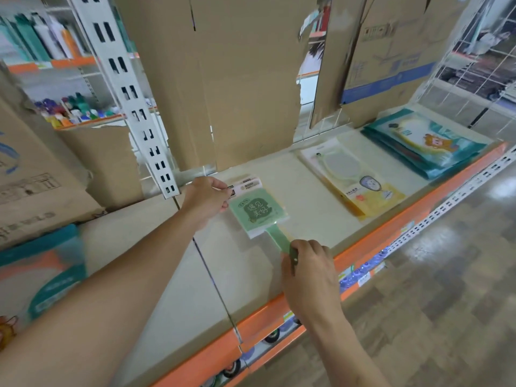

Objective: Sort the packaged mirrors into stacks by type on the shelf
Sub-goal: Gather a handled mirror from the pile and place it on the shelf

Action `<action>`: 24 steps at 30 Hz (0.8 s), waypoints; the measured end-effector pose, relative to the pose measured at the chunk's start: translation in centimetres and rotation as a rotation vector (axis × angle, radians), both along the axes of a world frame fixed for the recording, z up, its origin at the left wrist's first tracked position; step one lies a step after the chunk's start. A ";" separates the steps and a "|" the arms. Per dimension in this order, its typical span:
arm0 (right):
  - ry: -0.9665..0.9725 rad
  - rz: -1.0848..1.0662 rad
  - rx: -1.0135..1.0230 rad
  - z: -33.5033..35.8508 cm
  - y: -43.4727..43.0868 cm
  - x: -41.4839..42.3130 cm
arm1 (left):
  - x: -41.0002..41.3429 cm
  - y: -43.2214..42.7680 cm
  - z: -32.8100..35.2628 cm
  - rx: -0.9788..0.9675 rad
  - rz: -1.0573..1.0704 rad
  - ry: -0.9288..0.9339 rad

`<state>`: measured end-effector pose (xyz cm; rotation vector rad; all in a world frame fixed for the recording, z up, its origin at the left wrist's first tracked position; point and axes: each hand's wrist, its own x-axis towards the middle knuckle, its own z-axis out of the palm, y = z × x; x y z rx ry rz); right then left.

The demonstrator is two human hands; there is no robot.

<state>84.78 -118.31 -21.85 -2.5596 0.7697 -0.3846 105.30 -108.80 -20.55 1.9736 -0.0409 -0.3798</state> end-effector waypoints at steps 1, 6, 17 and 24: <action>-0.009 -0.003 -0.017 -0.2 -0.1 0.3 | 0.2 -0.2 -0.2 -0.007 0.015 0.005; -0.097 -0.026 -0.090 -1.1 -0.5 1.8 | 0.6 -1.0 -0.7 0.128 0.015 -0.184; -0.160 -0.009 -0.037 -3.1 -1.3 2.3 | 1.5 -0.9 -2.0 0.079 0.050 -0.143; -0.165 -0.005 -0.044 -3.2 -1.3 2.4 | 2.2 -1.2 -2.4 -0.062 0.088 0.000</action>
